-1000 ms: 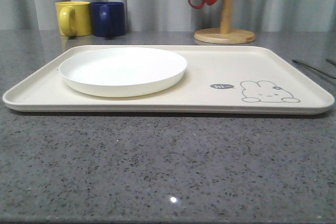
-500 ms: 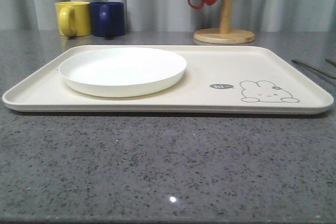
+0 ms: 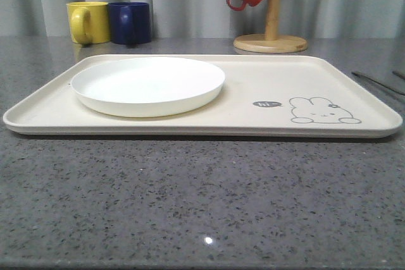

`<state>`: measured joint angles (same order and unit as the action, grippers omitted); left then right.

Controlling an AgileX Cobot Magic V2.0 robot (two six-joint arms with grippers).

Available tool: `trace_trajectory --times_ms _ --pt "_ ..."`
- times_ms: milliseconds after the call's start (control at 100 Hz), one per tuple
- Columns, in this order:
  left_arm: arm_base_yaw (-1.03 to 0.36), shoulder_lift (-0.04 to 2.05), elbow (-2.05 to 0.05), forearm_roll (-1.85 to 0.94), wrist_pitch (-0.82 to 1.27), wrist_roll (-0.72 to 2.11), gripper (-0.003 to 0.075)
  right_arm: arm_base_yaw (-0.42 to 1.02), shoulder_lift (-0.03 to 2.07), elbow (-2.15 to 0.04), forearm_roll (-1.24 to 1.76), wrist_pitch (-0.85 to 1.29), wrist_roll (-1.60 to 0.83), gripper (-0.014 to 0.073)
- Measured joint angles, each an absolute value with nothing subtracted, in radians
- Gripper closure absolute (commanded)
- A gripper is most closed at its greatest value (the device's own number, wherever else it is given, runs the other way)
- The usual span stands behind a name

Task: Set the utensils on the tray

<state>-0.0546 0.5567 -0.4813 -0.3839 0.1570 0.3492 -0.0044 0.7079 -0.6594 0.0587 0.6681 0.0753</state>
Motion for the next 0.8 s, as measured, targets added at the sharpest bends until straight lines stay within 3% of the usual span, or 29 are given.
trace_trajectory --times_ms 110,390,800 --pt "-0.055 0.557 -0.481 -0.384 0.157 0.349 0.0738 -0.004 0.708 -0.659 0.061 0.682 0.075 0.0164" --pt "-0.055 0.557 -0.481 -0.384 0.157 0.349 0.0738 -0.004 0.746 -0.704 0.066 0.727 0.069 0.0170" --pt "-0.055 0.557 -0.481 -0.384 0.157 0.349 0.0738 0.046 1.140 -0.973 0.124 0.740 -0.027 0.0170"
